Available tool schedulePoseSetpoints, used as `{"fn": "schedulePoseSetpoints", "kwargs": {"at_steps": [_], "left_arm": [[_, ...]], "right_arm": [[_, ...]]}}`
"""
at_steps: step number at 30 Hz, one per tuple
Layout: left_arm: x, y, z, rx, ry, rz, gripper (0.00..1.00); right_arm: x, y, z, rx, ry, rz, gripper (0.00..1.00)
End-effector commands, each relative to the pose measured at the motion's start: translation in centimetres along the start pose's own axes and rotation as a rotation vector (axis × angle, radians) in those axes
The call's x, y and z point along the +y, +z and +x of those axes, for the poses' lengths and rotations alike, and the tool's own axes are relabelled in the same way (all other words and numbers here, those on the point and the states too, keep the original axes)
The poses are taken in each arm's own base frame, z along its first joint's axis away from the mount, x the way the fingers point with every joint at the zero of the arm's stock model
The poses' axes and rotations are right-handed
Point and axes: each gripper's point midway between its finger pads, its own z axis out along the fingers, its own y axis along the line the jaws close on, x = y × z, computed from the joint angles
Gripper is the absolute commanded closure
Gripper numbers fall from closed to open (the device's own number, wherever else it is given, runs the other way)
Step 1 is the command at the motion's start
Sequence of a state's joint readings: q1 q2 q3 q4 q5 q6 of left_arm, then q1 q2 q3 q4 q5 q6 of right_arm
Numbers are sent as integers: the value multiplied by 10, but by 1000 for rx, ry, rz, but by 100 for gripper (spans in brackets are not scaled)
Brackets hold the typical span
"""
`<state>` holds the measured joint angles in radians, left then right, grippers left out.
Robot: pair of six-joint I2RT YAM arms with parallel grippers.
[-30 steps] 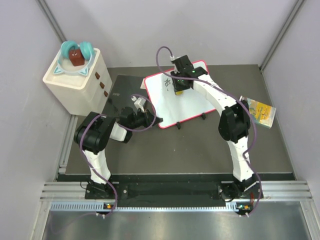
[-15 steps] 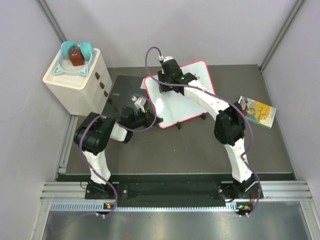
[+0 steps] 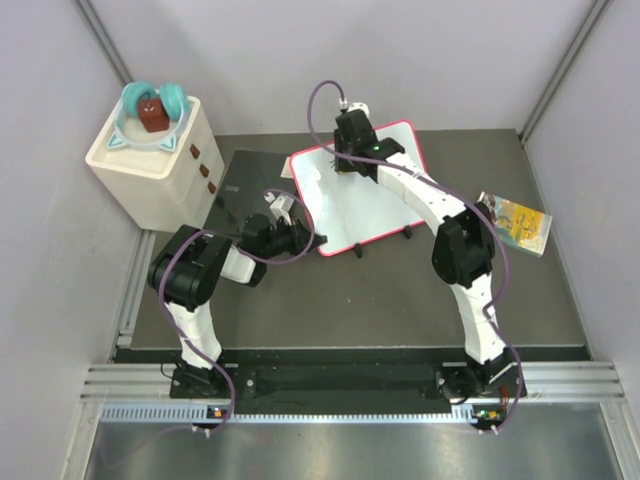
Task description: Erase the whiteboard
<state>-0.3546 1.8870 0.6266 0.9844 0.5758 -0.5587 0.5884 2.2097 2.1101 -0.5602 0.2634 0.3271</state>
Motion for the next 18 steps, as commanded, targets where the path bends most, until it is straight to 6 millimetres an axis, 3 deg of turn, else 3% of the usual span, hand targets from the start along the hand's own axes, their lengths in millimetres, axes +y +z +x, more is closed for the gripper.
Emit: {"fn": "schedulePoseSetpoints", "kwargs": {"at_steps": [1,7,12,18], "left_arm": [[15,0,28,76,126,-77,100],[15,0,29,78,125,-76,100],[15,0,28,76,128,-78,100],[14,-1,29,76,132,-80,100]], "right_arm": [[-81,24,14,73,66,167,100],[-107,23,8,74,86,186,100],[-116,20,3,62,71,205,100],[-147,21,13,112,156,215,100]]}}
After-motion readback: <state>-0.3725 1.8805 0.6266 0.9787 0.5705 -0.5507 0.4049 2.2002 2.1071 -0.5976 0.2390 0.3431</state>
